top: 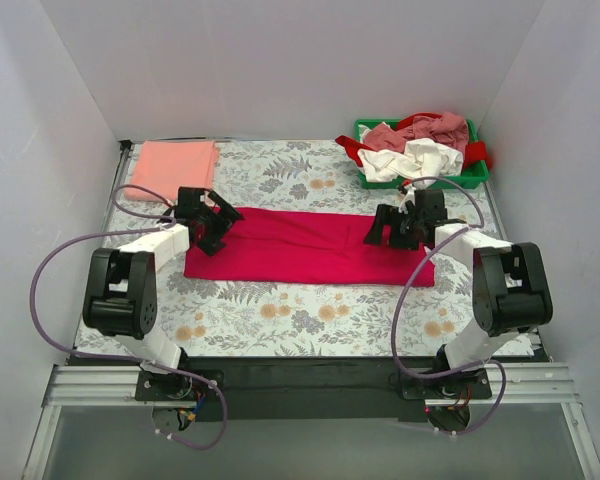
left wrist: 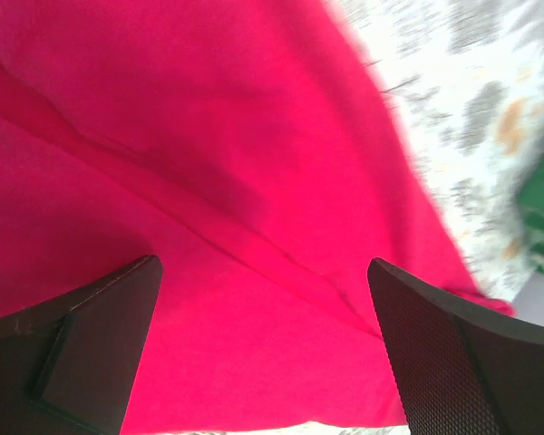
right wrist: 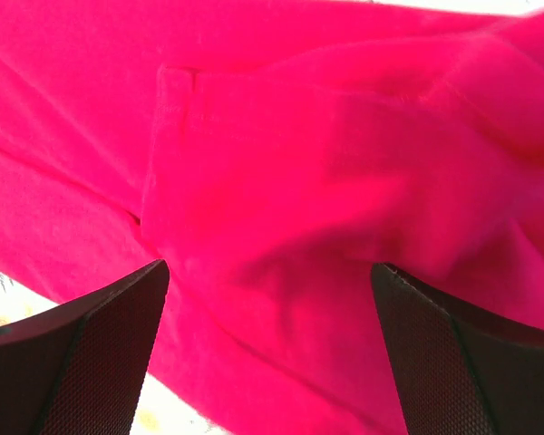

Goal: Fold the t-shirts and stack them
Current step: Fold the tshirt

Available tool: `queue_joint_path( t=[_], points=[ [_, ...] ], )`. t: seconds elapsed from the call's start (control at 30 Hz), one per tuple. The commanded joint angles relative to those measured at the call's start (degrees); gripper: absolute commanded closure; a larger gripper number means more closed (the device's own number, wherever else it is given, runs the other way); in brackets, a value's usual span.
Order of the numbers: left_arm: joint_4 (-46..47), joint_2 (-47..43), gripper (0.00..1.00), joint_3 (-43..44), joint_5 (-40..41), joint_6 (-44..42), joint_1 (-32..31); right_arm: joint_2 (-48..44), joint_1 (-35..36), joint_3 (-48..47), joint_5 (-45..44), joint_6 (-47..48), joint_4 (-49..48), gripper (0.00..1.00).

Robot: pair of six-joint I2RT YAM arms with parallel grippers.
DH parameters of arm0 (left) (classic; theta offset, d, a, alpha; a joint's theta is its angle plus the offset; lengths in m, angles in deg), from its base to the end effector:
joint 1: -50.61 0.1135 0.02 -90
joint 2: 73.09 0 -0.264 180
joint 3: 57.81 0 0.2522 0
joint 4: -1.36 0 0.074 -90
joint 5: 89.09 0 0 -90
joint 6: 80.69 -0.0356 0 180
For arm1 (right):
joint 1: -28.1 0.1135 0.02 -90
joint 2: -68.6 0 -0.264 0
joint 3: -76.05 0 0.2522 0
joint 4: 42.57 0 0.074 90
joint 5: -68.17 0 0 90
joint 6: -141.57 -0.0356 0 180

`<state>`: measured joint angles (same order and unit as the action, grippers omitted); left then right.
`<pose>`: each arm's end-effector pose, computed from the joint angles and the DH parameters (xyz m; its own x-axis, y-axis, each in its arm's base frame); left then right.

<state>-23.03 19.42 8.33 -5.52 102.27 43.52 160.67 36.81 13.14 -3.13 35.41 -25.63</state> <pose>0.3237 -0.0443 0.1805 -0.1530 -0.9810 0.1193 -0.7775 0.0450 -0.6272 0.3190 0.0604 0.1768 -0.7852 0.1464 -0.6017 -0.1506 0.8973 0.4149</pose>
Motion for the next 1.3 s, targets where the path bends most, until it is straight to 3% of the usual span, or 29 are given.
queue_joint_path(
  t=[0.0,0.17,0.27,0.43,0.57,0.63,0.7,0.83,1.1,1.27],
  points=[
    [0.52,3.64,0.02,0.01,-5.78,-1.56,0.06,5.81,0.17,-5.60,4.85,0.16,-3.27,0.02],
    [0.35,1.63,0.02,-5.52,-5.60,-1.91,0.06,14.35,3.41,-12.72,3.72,1.84,2.26,0.02],
    [-1.14,-4.07,0.02,-11.67,-8.58,-0.77,-0.11,18.49,7.27,-16.66,2.49,2.10,2.80,0.02],
    [-5.79,-21.88,0.02,-23.52,-5.62,1.77,-3.53,26.30,15.09,-25.81,2.13,2.45,6.13,0.02],
    [-7.39,-31.94,0.02,-30.13,-7.96,7.20,-7.66,36.38,19.67,-37.49,2.40,2.98,9.90,0.02],
    [-5.12,-34.49,0.02,-34.07,-9.20,10.72,-11.88,41.32,20.73,-50.30,1.87,2.89,15.15,0.02],
    [1.21,-34.42,0.02,-36.02,-11.93,14.25,-16.00,50.11,20.65,-66.33,2.22,2.45,20.00,0.02],
    [4.22,-29.42,0.02,-33.93,-10.71,14.35,-21.90,60.41,20.47,-84.14,0.11,1.14,24.60,0.02],
    [10.28,-11.76,0.02,-21.47,-10.09,14.79,-37.70,59.54,19.60,-82.51,-7.80,1.14,16.95,0.02],
    [8.01,-10.15,0.02,-15.30,-7.90,13.56,-43.70,58.67,19.06,-83.13,-12.10,1.57,16.51,0.02]
  ],
)
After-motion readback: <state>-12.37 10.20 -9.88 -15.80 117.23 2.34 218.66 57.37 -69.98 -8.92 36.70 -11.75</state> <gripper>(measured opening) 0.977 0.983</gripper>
